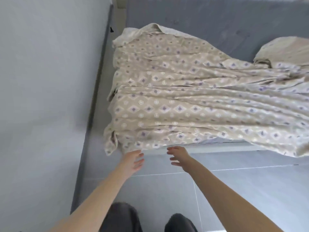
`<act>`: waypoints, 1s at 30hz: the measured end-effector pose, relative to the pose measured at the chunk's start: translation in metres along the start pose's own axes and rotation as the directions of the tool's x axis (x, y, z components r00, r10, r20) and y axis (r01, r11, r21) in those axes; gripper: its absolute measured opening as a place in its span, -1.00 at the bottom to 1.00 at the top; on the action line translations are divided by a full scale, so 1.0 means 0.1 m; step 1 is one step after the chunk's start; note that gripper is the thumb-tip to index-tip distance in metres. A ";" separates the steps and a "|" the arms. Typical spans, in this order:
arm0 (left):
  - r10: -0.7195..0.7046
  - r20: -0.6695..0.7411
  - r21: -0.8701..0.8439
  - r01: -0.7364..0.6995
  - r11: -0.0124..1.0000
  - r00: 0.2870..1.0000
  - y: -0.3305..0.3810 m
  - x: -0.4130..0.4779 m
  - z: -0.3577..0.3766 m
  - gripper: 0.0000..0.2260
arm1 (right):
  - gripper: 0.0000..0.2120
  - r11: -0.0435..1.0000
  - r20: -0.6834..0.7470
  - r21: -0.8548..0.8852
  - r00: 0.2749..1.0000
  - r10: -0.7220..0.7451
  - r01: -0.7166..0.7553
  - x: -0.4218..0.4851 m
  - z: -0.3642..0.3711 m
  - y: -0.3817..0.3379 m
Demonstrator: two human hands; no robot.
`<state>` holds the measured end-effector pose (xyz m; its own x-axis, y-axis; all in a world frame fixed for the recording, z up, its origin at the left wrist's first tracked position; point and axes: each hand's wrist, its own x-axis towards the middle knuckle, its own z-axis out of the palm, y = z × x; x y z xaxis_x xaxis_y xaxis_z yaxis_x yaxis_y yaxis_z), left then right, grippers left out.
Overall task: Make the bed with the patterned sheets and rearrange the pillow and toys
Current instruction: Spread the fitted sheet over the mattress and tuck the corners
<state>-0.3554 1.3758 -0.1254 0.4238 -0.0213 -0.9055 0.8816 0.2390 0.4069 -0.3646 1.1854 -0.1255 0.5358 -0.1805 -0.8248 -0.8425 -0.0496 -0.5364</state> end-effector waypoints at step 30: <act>0.326 0.147 -0.396 -0.247 0.884 0.934 -0.61 2.11 0.08 -0.54 | -0.88 0.819 -0.183 0.497 0.957 -0.224 0.287 2.01 0.45 0.97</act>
<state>-0.3179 1.3493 -0.3406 0.7140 -0.0846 -0.6950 0.5926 0.6015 0.5357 -0.3361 1.1884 -0.3511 0.6914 -0.3418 -0.6366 -0.5087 0.3955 -0.7648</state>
